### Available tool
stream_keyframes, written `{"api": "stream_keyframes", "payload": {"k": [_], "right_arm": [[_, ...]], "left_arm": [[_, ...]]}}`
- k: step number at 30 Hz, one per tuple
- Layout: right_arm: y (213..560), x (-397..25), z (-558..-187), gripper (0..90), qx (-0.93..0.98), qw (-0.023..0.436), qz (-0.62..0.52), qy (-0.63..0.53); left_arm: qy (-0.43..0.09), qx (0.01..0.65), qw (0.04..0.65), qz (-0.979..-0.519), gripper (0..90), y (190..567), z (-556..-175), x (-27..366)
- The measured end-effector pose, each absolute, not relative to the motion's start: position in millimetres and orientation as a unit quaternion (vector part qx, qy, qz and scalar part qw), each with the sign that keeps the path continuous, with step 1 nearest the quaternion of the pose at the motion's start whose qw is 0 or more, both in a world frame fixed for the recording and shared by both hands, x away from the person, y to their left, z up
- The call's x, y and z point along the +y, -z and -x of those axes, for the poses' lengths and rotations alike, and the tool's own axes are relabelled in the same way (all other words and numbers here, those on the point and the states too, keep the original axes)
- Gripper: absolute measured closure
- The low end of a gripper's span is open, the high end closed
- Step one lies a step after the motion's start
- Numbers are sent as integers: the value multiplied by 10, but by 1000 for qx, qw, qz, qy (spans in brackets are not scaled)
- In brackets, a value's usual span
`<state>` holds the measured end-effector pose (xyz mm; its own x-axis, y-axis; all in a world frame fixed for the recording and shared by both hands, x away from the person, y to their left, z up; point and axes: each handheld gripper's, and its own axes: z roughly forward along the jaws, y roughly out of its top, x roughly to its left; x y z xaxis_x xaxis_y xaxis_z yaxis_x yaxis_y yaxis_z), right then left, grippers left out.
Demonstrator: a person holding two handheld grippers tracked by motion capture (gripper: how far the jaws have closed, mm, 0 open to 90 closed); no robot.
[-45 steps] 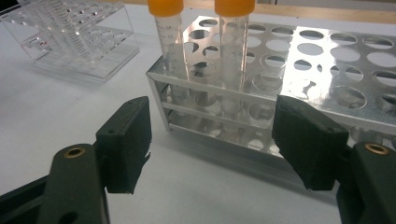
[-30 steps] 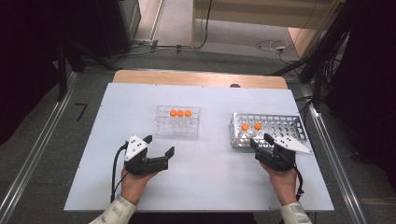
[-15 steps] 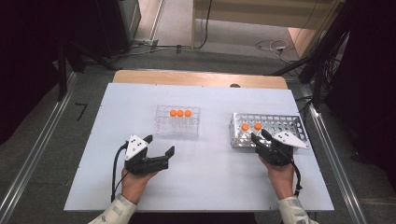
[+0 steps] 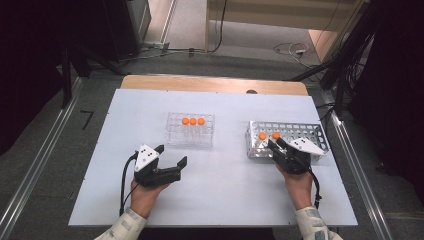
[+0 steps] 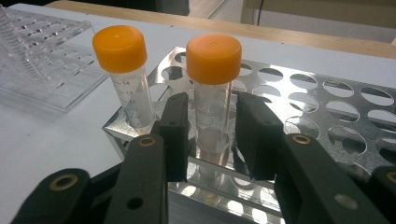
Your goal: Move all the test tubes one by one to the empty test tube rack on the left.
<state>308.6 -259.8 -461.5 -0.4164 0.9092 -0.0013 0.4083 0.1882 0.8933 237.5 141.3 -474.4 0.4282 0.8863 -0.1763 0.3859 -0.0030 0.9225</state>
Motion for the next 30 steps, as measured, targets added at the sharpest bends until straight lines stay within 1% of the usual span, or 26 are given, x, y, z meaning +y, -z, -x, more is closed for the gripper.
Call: {"api": "stream_keyframes", "payload": {"k": [10,16,30], "right_arm": [[4625,-2580,-3096,710,717,291,-459,-436],[4582,-2584,-3082,715,713,299,-454,-443],[4180,-2669,-2882,719,686,325,-432,-487]], "left_arm": [[-239,478,518,-668,106,4750,-2378,1402],[-240,477,518,-668,106,4751,-2380,1405],[-239,475,515,-672,106,4761,-2380,1386]]}}
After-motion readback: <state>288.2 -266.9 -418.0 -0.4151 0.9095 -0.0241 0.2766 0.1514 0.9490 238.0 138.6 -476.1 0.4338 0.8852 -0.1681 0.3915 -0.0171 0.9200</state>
